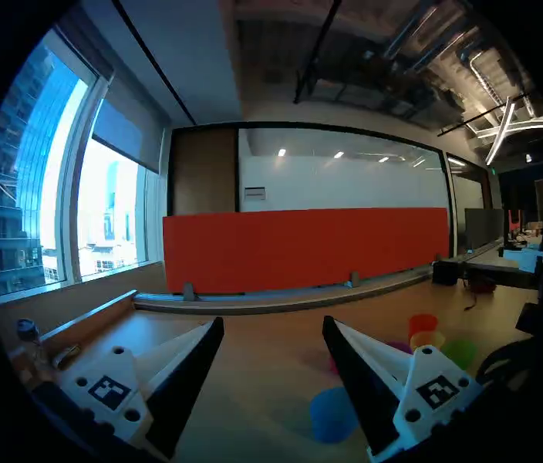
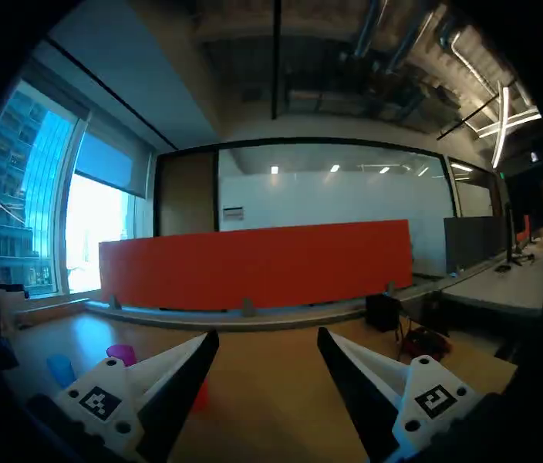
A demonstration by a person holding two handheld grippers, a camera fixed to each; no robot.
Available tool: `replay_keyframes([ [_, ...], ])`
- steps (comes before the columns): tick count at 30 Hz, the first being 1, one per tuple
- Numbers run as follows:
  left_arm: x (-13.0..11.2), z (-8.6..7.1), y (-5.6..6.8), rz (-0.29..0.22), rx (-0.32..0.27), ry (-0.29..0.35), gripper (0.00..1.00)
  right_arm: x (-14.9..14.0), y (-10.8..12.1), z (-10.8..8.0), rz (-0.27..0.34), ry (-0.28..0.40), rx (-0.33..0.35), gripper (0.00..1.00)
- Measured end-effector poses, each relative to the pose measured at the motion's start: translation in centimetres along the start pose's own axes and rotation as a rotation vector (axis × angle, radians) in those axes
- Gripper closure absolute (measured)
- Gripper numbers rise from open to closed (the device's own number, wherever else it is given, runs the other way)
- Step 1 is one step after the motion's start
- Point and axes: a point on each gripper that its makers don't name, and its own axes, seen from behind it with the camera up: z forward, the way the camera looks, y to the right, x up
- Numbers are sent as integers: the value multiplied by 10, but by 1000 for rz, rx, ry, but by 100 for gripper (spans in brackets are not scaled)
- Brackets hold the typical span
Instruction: Pour water
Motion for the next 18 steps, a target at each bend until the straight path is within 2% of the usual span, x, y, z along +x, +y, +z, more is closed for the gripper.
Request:
replay_keyframes([
  [8,-2,2,-3,32,43,18,5,-1,2,-2,-5,6,-15,1],
  [18,-17,6,-6,37,73,16,5,0,0,-2,-32,4,-20,1],
])
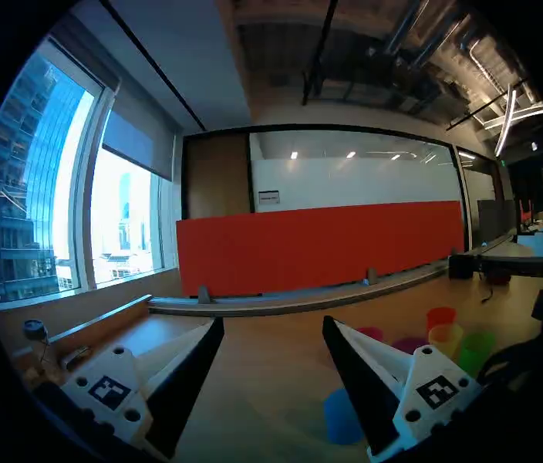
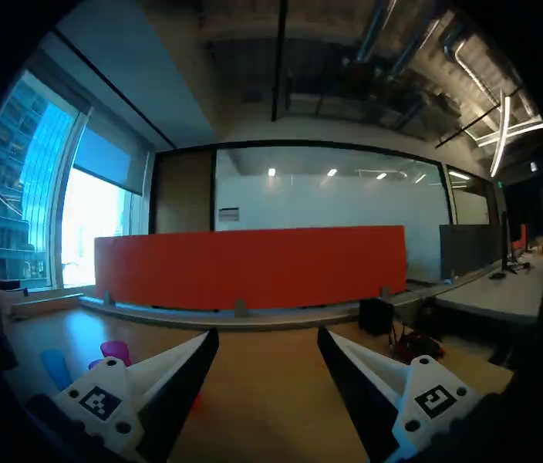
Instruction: Pour water
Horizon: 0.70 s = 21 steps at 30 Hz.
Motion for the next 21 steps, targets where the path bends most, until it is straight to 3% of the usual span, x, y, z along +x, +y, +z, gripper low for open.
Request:
replay_keyframes([
  [21,-42,-2,-6,-30,15,-12,5,6,-17,3,23,1,17,1],
])
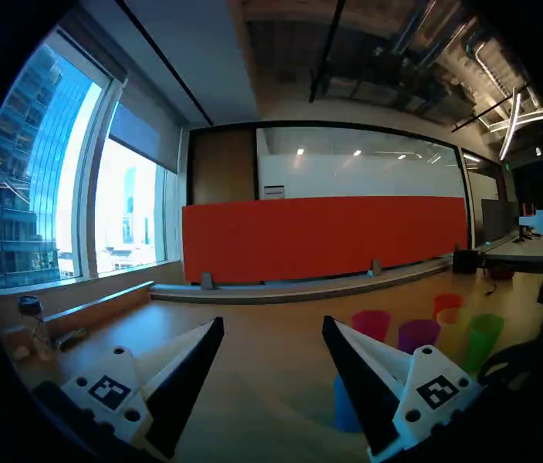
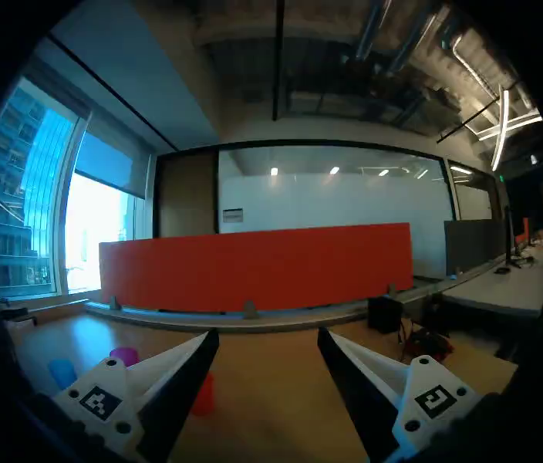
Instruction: Pour water
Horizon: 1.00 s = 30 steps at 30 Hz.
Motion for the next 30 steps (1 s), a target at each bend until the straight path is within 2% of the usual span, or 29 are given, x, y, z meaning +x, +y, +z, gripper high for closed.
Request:
replay_keyframes([
  [12,-17,2,-4,-12,-9,-11,5,3,-8,-5,-4,-1,1,1],
  [21,-22,4,-7,-40,-11,-17,5,11,-11,-5,-10,5,2,1],
  [30,-27,6,-8,-42,-6,-34,5,8,-9,-5,-5,5,-1,1],
])
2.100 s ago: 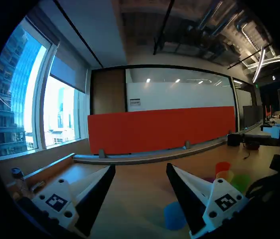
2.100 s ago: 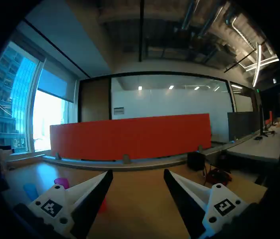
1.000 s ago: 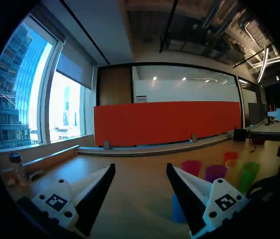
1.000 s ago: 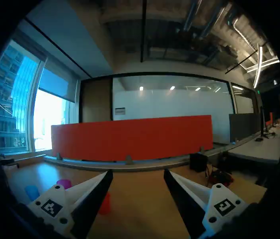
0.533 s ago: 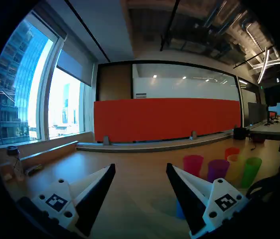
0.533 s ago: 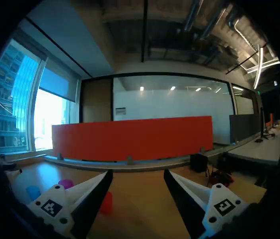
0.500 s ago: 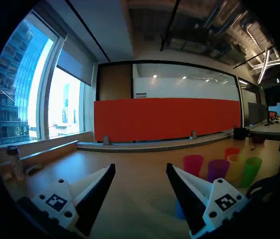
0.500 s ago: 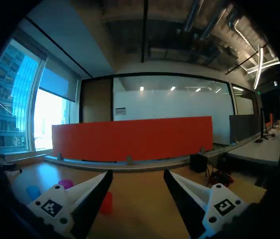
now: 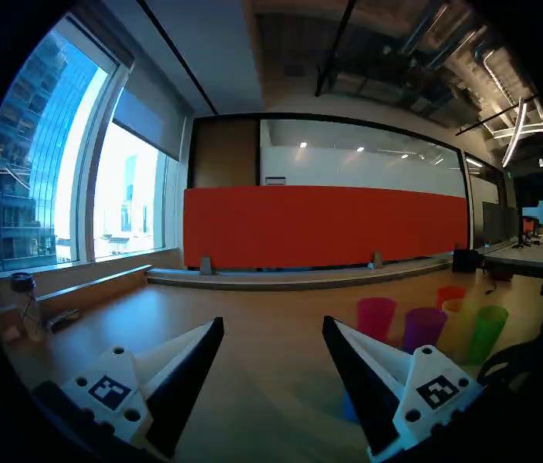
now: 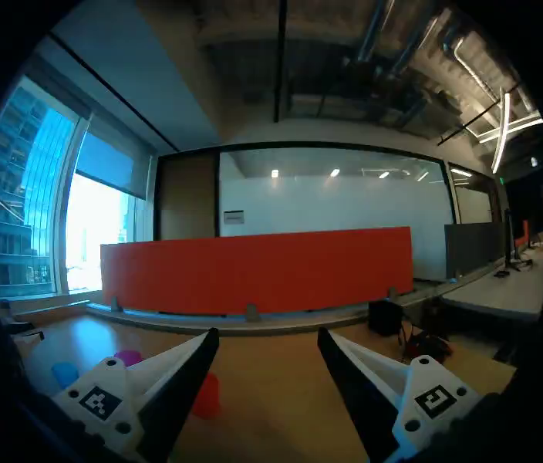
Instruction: Pour water
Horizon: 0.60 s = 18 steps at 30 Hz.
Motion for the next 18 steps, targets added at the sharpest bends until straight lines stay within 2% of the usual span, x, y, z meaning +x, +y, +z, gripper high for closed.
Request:
replay_keyframes([
  [6,-5,2,-3,1,9,-20,5,1,2,-1,3,1,-2,1],
  [18,-5,2,-4,1,7,-21,5,3,2,-4,-13,6,3,1],
])
